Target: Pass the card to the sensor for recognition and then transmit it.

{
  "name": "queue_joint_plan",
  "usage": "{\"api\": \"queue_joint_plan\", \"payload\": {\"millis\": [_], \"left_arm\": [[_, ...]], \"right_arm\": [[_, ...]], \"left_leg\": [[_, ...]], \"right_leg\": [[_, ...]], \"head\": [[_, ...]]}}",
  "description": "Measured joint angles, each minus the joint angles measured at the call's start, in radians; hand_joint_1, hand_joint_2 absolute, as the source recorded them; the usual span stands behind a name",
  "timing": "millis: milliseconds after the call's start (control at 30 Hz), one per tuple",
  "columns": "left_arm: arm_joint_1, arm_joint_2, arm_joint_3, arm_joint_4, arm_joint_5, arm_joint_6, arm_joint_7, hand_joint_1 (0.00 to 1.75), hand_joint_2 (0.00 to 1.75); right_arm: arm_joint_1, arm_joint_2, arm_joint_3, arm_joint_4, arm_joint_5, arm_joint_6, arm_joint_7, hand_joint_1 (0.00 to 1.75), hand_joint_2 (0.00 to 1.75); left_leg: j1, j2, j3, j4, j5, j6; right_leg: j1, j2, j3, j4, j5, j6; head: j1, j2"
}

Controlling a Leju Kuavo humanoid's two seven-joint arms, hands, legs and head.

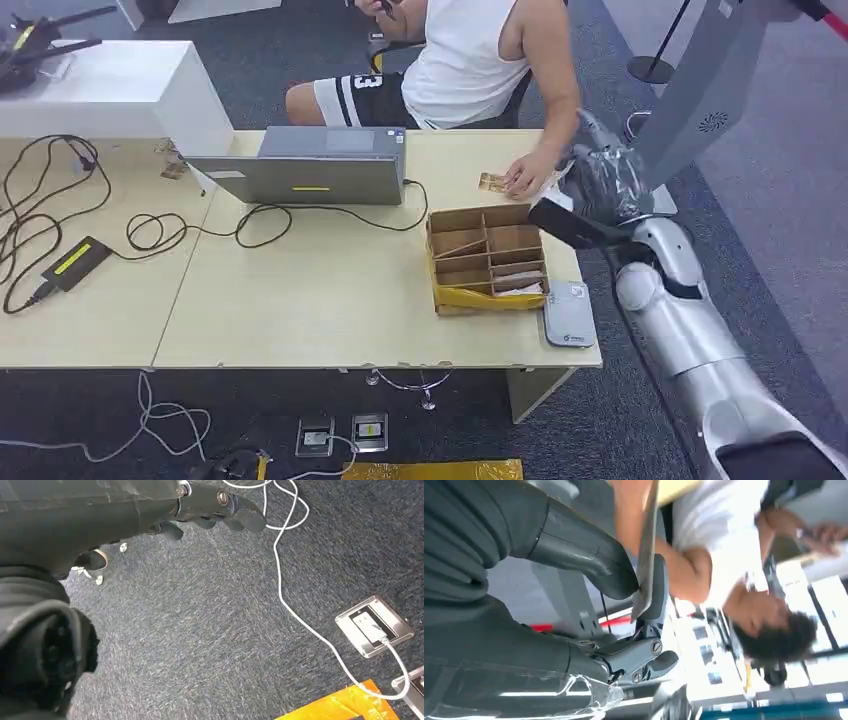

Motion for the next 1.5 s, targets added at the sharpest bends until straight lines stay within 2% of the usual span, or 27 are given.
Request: {"api": "queue_joint_plan", "payload": {"millis": [267,400,567,867,1167,1200,1233,1267,1300,1500], "left_arm": [[-0.002,-0.008,0.0,0.0,-0.014,-0.002,0.003,0.0,0.0],[-0.013,-0.016,-0.002,-0.001,-0.028,-0.01,0.009,0.0,0.0],[-0.022,-0.018,-0.004,-0.006,-0.037,-0.021,0.013,0.0,0.0],[-0.028,-0.018,-0.005,-0.007,-0.04,-0.029,0.014,0.0,0.0],[-0.024,-0.017,-0.004,-0.008,-0.035,-0.029,0.014,0.0,0.0],[-0.024,-0.017,-0.004,-0.008,-0.035,-0.029,0.014,0.0,0.0],[-0.024,-0.016,-0.004,-0.008,-0.035,-0.029,0.014,0.0,0.0],[-0.024,-0.016,-0.004,-0.008,-0.035,-0.029,0.014,0.0,0.0],[-0.024,-0.016,-0.004,-0.008,-0.035,-0.029,0.014,0.0,0.0],[-0.023,-0.018,-0.003,-0.008,-0.034,-0.027,0.015,0.0,0.0]], "right_arm": [[-0.199,-0.02,-0.044,0.005,-0.013,0.025,-0.04,1.75,1.75],[-0.28,-0.018,-0.038,0.078,0.003,0.056,-0.063,1.75,1.75],[-0.317,-0.013,-0.016,0.197,0.069,0.084,-0.069,1.75,1.75],[-0.334,0.013,0.068,0.426,0.19,0.133,-0.009,1.75,1.75],[-0.33,0.029,0.111,0.527,0.198,0.132,0.008,1.75,1.75],[-0.329,0.03,0.113,0.533,0.197,0.131,0.009,1.61,1.75],[-0.328,0.031,0.113,0.537,0.197,0.131,0.01,1.26,1.75],[-0.328,0.031,0.115,0.542,0.197,0.13,0.011,1.26,1.75],[-0.328,0.031,0.117,0.547,0.197,0.13,0.011,0.0,1.75],[-0.324,0.032,0.127,0.57,0.189,0.092,0.002,0.0,1.75]], "left_leg": [[0.0,0.0,-0.001,0.0,0.0,0.0],[0.001,0.0,-0.001,0.0,0.0,0.0],[0.001,-0.001,-0.002,0.0,0.0,0.0],[0.001,-0.001,-0.002,0.0,0.0,0.0],[0.001,-0.001,-0.001,0.0,0.0,0.0],[0.001,-0.001,-0.001,0.0,0.0,0.0],[0.001,-0.001,-0.001,0.0,0.0,0.0],[0.001,-0.001,-0.001,0.0,0.0,0.0],[0.001,-0.001,-0.001,0.0,0.0,0.0],[0.001,-0.001,-0.002,0.0,0.0,0.0]], "right_leg": [[0.0,0.0,-0.001,0.0,0.0,0.0],[0.001,0.0,-0.001,0.0,0.0,0.0],[0.0,-0.001,0.0,0.0,0.0,0.0],[0.001,-0.001,-0.001,0.0,0.0,0.0],[0.001,-0.001,-0.001,0.0,0.0,0.0],[0.001,-0.001,-0.001,0.0,0.0,0.0],[0.001,-0.001,-0.001,0.0,0.0,0.0],[0.001,-0.001,-0.001,0.0,0.0,0.0],[0.001,-0.001,-0.001,0.0,0.0,0.0],[0.001,0.0,-0.001,0.0,0.0,0.0]], "head": [[0.0,0.0],[-0.001,0.0],[0.0,0.0],[-0.001,0.0],[0.0,0.0],[0.0,0.0],[0.0,0.0],[0.0,0.0],[-0.001,0.0],[0.0,0.0]]}}
